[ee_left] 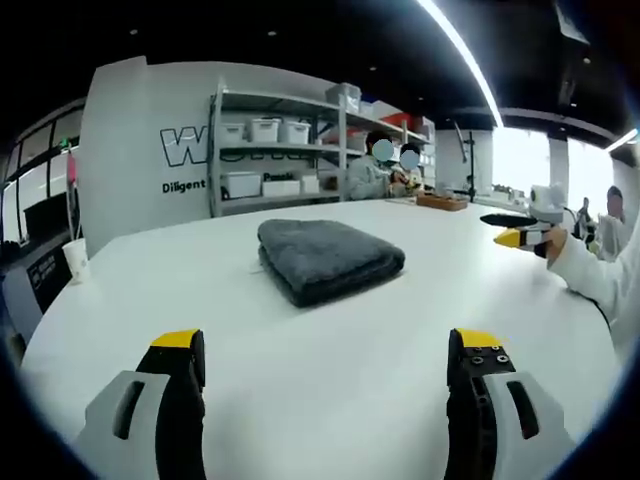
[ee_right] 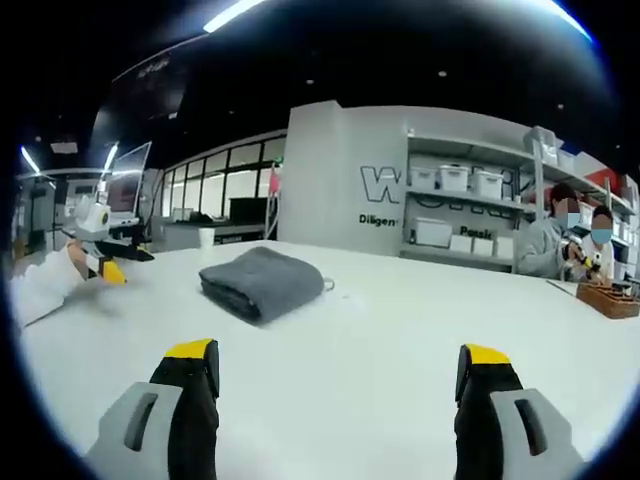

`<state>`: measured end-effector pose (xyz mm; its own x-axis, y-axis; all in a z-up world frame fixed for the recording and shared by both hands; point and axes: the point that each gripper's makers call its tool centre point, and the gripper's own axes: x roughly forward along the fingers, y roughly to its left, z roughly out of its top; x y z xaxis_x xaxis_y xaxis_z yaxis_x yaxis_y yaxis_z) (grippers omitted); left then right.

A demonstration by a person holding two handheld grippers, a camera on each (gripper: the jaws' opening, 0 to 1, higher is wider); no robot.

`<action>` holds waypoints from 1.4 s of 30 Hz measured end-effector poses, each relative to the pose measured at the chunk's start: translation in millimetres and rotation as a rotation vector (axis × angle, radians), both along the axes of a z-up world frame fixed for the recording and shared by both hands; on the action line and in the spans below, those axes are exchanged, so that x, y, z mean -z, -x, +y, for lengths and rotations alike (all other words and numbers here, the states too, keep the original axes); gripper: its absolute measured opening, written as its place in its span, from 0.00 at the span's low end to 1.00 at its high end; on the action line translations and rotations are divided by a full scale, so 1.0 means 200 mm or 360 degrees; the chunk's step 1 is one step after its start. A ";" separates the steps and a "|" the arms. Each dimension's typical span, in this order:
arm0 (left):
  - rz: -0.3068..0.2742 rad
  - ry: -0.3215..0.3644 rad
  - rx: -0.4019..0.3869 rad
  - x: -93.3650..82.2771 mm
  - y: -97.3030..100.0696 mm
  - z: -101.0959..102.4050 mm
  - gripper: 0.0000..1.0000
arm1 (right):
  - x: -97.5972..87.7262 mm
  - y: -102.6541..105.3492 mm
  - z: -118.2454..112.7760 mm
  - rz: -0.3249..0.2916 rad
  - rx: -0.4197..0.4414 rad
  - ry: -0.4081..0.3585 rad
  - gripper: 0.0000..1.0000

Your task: Open the folded towel by lifting each exposed corner and separating the folded layers until the towel lies flat within the target outline without major curled edges

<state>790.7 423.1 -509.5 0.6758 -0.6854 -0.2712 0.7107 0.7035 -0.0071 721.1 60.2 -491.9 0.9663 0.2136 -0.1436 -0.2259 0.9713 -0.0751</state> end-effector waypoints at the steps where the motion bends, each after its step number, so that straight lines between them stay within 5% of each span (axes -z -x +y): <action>1: -0.0003 -0.0001 0.0000 0.00 0.00 0.00 1.00 | 0.01 0.00 0.00 0.0003 -0.0003 0.0004 1.00; 17: -0.0003 0.0055 0.0016 -0.05 0.01 -0.01 1.00 | 0.02 -0.05 0.10 0.0011 0.0005 0.0141 0.98; 42: -0.0015 0.0148 0.0005 -0.13 0.02 0.02 1.00 | -0.10 -0.43 0.77 -0.0019 -0.0386 0.0497 0.99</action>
